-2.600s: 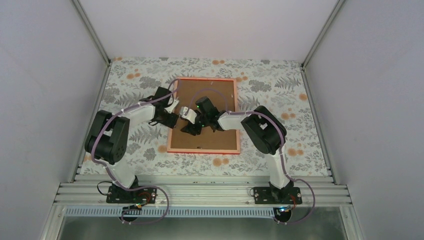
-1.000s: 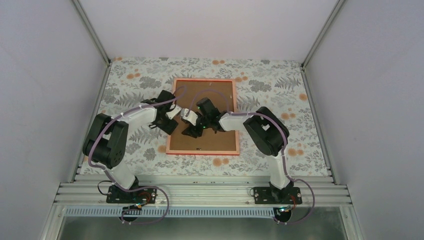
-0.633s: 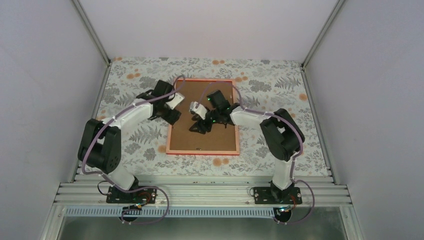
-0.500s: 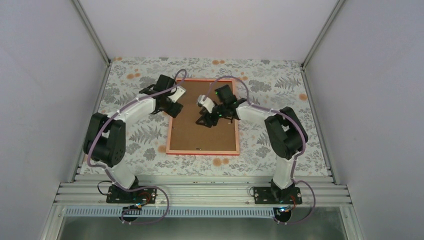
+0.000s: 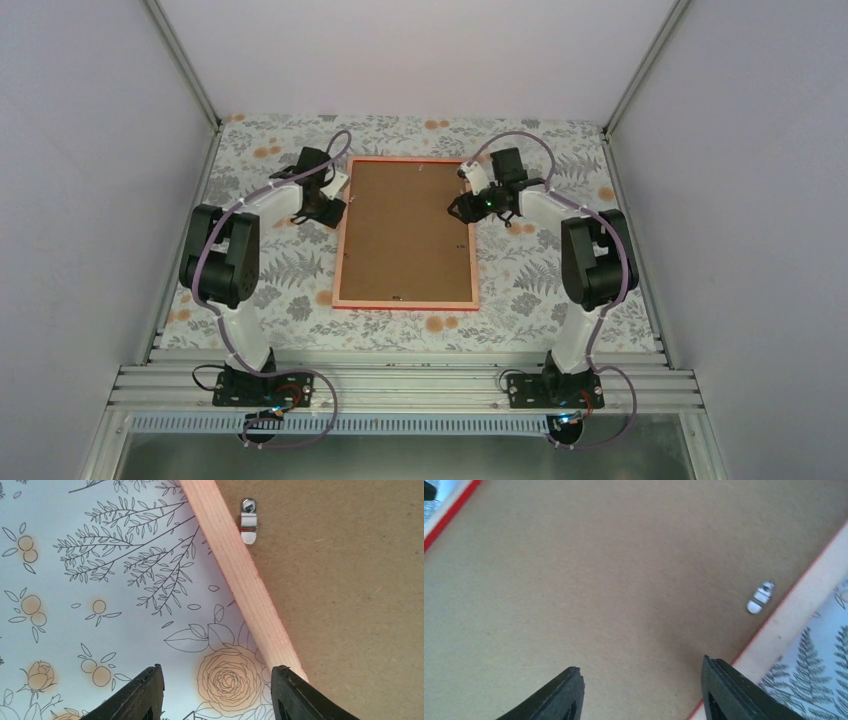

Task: Put the photo into the frame

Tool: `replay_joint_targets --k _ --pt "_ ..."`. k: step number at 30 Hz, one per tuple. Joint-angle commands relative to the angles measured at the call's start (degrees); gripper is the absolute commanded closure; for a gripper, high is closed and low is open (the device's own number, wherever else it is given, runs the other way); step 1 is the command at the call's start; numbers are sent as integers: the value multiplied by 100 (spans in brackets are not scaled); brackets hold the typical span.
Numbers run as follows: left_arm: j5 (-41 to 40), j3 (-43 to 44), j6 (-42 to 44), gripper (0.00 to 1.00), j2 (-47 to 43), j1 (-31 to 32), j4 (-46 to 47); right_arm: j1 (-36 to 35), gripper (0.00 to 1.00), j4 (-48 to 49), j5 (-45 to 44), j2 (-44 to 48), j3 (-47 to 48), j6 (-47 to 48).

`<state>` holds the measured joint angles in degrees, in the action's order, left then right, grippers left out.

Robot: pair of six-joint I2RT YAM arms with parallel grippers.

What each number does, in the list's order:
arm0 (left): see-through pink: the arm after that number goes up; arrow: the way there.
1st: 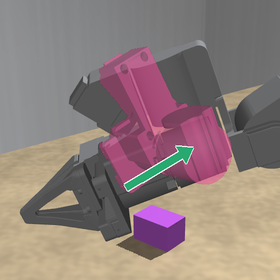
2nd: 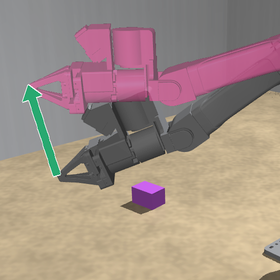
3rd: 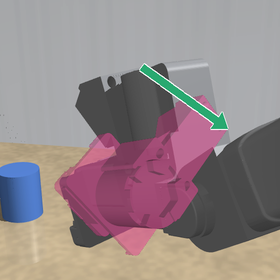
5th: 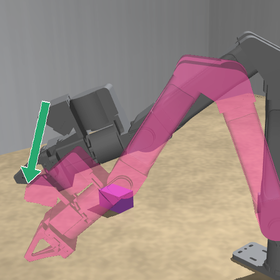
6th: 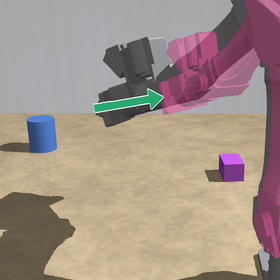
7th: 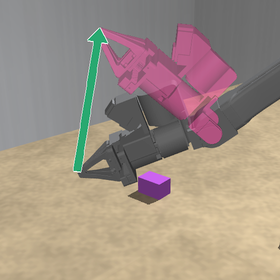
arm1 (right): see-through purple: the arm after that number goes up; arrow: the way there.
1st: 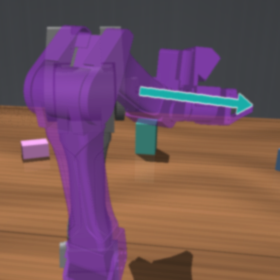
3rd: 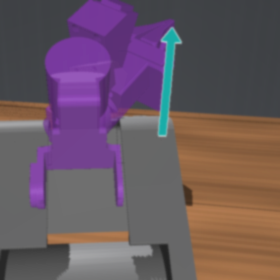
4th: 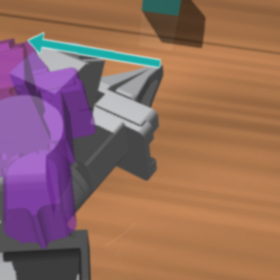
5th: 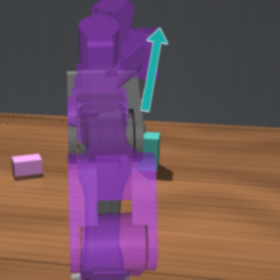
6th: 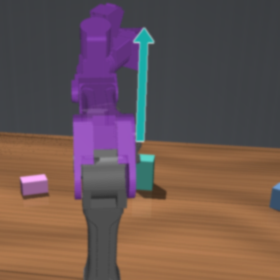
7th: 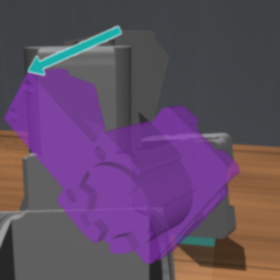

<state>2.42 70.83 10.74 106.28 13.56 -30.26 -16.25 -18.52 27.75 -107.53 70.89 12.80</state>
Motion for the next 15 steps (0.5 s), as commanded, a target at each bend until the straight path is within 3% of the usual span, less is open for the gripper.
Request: replay_joint_targets --k 1,6,15 --pt "233 101 -50 45 167 -97 125 169 44 -208 -263 -259 163 -329" --pt "327 -41 -50 49 237 -127 176 221 49 -250 -543 -350 64 -387" --pt "470 -369 53 67 221 -133 215 221 54 -260 -848 -411 -397 -440"
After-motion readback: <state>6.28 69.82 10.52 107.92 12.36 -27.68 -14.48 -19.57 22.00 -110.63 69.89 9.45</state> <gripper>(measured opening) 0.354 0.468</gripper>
